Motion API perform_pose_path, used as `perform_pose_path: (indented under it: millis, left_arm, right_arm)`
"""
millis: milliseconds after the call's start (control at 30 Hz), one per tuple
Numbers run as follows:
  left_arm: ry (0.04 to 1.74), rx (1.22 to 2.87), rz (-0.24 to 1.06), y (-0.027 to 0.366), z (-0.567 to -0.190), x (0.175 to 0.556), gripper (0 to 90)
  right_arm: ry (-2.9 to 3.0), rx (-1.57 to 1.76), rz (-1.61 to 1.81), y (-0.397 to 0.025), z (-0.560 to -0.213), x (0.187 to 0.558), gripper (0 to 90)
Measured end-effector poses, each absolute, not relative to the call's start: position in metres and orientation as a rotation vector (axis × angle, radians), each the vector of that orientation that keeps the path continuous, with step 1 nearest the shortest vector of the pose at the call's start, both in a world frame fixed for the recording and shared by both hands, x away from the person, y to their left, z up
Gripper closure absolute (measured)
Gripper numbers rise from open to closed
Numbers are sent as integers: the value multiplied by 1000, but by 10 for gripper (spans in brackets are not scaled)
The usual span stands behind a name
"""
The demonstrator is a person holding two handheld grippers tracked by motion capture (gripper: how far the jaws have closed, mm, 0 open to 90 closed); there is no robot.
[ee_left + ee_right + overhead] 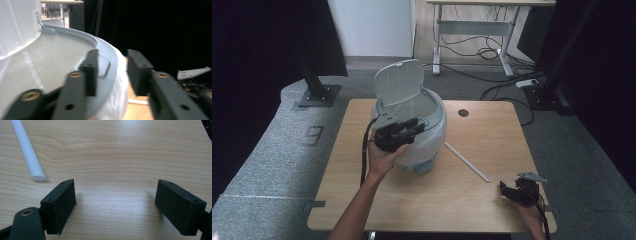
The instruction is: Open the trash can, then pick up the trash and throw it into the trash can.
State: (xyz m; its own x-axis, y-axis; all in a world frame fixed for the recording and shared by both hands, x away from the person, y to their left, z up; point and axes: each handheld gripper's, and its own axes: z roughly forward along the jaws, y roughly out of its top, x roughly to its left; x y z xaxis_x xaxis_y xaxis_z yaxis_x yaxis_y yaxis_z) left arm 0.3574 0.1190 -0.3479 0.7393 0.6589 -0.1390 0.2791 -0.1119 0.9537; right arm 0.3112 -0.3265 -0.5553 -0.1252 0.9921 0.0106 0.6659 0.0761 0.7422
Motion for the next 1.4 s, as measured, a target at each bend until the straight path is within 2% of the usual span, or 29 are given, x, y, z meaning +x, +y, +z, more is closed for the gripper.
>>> perform_pose_path:
  millis: [67, 133, 333, 600, 833, 1400]
  left_arm:
    - [744, 1717, 404, 125, -351, 346, 485]
    - [743, 1726, 433, 132, -355, 337, 435]
    - [786, 1691, 452, 156, -373, 318, 351]
    - [840, 1747, 499, 172, -410, 312, 339]
    - [891, 1811, 467, 177, -443, 315, 340]
    - [951, 1851, 424, 178, -469, 317, 339]
  right_arm:
    - [1847, 1638, 833, -326, -555, 311, 165]
    - [1848, 1635, 831, -327, -555, 311, 165]
    - [1848, 1635, 831, -327, -556, 311, 165]
    - [1848, 1635, 831, -327, -556, 311, 164]
    - [1848, 1632, 830, -326, -555, 311, 169]
    - [1862, 1540, 780, -313, -547, 311, 201]
